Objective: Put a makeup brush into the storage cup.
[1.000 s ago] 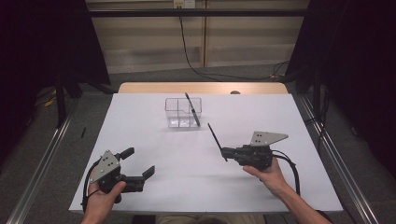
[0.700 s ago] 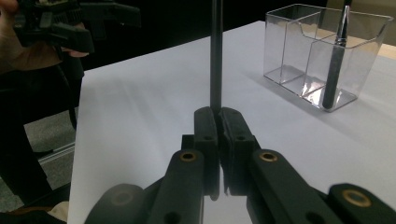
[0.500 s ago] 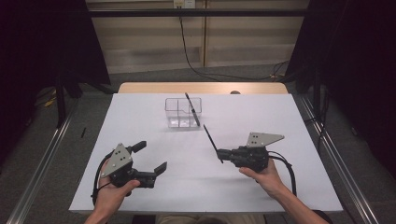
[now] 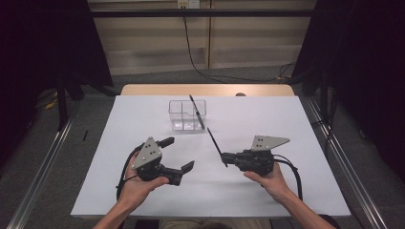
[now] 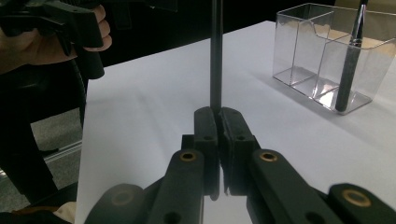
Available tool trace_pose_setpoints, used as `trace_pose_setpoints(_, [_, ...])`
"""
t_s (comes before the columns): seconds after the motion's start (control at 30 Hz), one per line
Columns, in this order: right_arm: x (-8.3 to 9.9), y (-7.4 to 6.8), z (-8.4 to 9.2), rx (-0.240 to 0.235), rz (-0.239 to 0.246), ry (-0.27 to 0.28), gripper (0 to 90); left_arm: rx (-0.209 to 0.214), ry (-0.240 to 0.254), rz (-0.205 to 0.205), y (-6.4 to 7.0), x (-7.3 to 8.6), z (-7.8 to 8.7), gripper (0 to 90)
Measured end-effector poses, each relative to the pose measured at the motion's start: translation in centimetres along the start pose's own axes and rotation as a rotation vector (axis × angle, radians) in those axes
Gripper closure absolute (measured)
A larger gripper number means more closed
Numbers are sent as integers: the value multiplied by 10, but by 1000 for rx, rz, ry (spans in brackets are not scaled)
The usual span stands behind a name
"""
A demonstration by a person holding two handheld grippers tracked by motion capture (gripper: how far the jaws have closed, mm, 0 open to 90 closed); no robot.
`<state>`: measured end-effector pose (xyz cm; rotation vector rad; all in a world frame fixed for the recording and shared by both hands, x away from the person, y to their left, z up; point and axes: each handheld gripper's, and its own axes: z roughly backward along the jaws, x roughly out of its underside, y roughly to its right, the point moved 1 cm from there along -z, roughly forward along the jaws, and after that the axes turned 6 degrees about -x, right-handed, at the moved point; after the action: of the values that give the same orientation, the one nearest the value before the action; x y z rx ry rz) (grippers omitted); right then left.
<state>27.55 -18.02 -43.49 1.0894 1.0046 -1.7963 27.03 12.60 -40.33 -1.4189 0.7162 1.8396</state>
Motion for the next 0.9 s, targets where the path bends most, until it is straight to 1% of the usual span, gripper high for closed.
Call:
trace_pose_setpoints(0.03, [0,0,0,-2,0,3,862,-2,3,-5,1,-1,-2,30])
trace_pose_setpoints(0.13, [0,-1,0,-6,2,5,862,12,8,-9,8,-5,-9,24])
trace_pose_setpoints(0.2, [0,-1,-1,-6,3,4,862,18,10,-19,11,-7,-13,27])
trace_pose_setpoints(0.3, [0,-2,-1,-7,2,7,862,31,21,-17,13,-8,-19,35])
trace_pose_setpoints(0.33, [0,-2,-1,-7,2,9,862,26,24,-12,13,-8,-20,35])
trace_pose_setpoints(0.4, [-1,-1,-1,-4,0,11,862,33,24,-6,13,-9,-24,34])
trace_pose_setpoints(0.43, [-1,-1,-2,-4,-6,18,862,24,28,-5,13,-10,-25,34])
trace_pose_setpoints(0.5, [-2,-2,-4,-2,-9,21,862,31,40,14,11,-12,-27,34])
trace_pose_setpoints(0.53, [-2,-2,-5,-1,-9,20,862,32,46,31,10,-13,-28,35])
trace_pose_setpoints(0.57, [-3,-2,-7,-3,-12,22,862,40,40,33,9,-14,-29,42])
trace_pose_setpoints(0.63, [-4,-4,-10,-5,-12,22,862,31,45,25,9,-14,-30,47])
trace_pose_setpoints(0.7, [-6,-5,-13,-10,-6,22,862,34,44,40,9,-15,-32,64])
trace_pose_setpoints(0.77, [-8,-5,-16,-14,-5,23,862,34,49,34,9,-16,-35,83])
trace_pose_setpoints(0.83, [-10,-6,-19,-16,3,25,862,40,43,46,10,-17,-40,120])
trace_pose_setpoints(0.87, [-11,-6,-19,-18,4,25,862,37,33,43,11,-17,-42,127])
trace_pose_setpoints(0.9, [-10,-6,-19,-17,3,25,862,33,36,45,11,-18,-43,141])
